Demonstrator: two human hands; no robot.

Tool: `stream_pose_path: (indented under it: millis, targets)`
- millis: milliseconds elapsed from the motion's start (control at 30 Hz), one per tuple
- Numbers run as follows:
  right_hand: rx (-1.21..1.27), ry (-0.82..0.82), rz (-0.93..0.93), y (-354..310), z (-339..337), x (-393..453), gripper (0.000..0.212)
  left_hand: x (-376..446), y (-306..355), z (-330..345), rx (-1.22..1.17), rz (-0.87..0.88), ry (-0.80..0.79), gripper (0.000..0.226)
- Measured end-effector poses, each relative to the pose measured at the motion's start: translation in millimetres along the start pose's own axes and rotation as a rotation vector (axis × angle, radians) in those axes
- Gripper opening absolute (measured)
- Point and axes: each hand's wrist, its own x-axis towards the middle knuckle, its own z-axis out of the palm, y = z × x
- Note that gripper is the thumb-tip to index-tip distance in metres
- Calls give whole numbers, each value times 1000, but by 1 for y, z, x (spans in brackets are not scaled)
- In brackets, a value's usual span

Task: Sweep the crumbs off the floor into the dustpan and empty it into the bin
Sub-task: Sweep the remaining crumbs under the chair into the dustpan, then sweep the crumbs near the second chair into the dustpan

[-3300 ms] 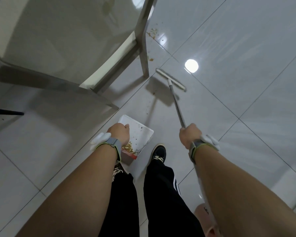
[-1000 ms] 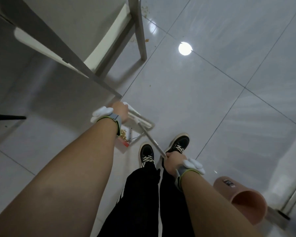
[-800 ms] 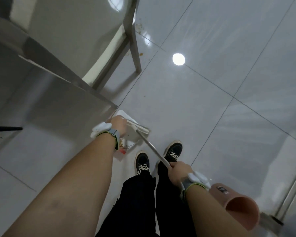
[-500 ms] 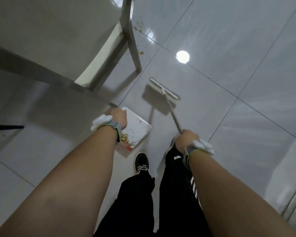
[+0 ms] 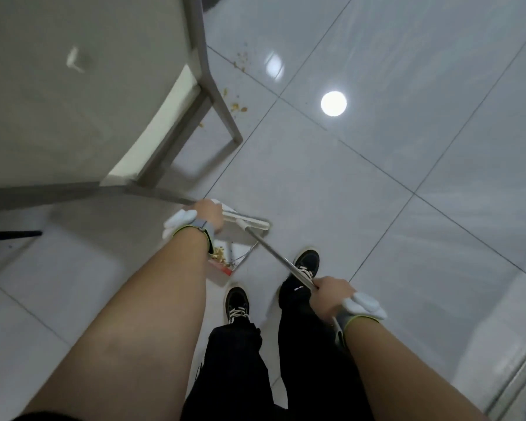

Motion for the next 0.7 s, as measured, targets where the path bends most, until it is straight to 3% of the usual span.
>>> stream_pose_path:
  millis: [167, 267, 400, 500, 633, 700]
  targets:
    - [152, 92, 38, 21, -69, -12, 25, -35, 47, -28, 27, 21, -3, 44]
    - [153, 146, 70, 30, -123, -14, 8, -43, 75, -56, 17, 31, 20, 51]
    - [207, 183, 113, 34, -182, -19, 17, -57, 112, -91, -65, 58, 57, 41]
    - [289, 274, 82, 34, -232, -29, 11, -68, 141, -122, -169, 52, 96, 36]
    - [209, 331, 35, 33, -302, -29, 13, -66, 177, -151, -359, 101, 90, 34]
    - [134, 344, 102, 35, -340, -26, 11, -61, 198, -166, -488, 111, 58, 32]
